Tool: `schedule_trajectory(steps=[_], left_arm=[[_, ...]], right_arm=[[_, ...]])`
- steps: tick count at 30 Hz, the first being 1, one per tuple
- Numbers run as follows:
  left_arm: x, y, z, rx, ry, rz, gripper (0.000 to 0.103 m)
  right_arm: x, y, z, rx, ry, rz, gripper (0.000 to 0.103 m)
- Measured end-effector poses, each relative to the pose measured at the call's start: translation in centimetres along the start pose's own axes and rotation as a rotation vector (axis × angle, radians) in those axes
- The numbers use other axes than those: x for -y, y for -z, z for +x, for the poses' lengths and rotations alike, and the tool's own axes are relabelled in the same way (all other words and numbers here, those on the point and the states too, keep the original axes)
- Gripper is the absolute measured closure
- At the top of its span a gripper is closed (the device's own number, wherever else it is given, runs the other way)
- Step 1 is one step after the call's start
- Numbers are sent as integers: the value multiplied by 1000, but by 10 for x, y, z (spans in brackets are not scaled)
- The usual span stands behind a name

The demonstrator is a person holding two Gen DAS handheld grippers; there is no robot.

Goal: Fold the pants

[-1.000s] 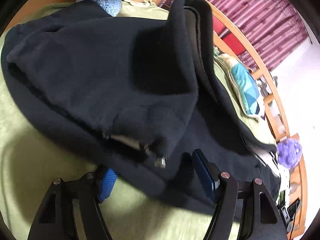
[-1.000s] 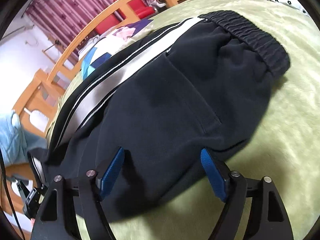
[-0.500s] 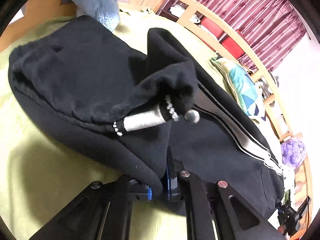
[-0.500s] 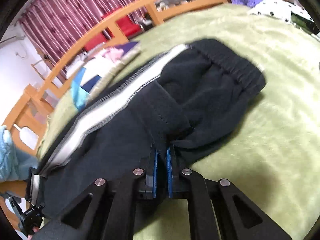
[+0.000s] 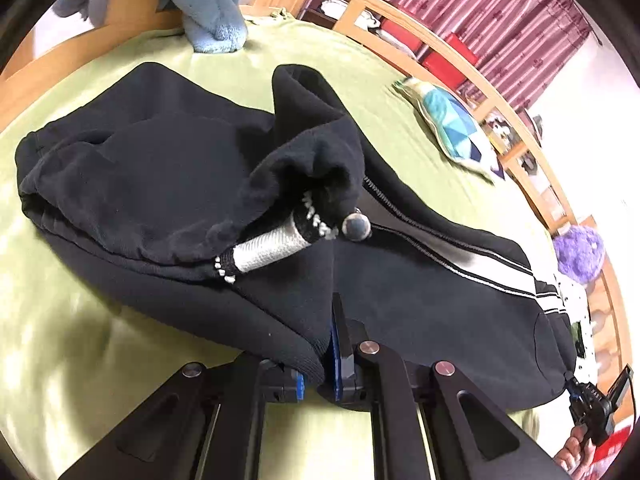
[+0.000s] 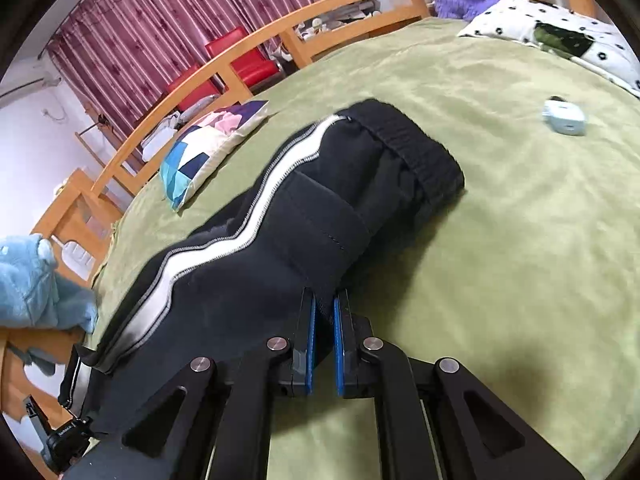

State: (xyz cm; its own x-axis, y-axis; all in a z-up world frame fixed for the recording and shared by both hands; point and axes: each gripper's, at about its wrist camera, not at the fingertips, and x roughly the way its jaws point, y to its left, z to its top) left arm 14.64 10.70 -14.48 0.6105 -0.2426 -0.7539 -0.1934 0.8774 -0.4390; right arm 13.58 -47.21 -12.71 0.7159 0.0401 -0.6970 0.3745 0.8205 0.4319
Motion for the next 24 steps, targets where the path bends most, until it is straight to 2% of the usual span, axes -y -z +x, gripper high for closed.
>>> schedule_trajectory(steps=[8,11,13,15,16,17,19,22,24], left_arm=[[5,79,-51,-46,58,55,93],[5,102,-61,-68,69,81,93],[4,109,-60,-77,53,98,92],[7,111,-58,-102,24,105,84],[7,111,-59,-118,0,107,84],[7,112,-64,-123,-26,118,79],[7,119,-76,-113,-48,154,73],[7,124,-97,-74,-51,204,65],[0,130,-117,-37,-51,232,51]], right_arm=[[78,45,-104,31,61,10,96],[98,60,-120,13,89,19,95],[105,69,-118,-34,101,27,92],[104,77,-123,-38,138,14,89],[100,81,-131,-17,156,-14,87],[96,84,-137,-4,164,-41,83],[86,90,-149,19,176,-84,64],[71,97,-162,46,188,-128,59],[59,101,-163,40,190,-154,56]])
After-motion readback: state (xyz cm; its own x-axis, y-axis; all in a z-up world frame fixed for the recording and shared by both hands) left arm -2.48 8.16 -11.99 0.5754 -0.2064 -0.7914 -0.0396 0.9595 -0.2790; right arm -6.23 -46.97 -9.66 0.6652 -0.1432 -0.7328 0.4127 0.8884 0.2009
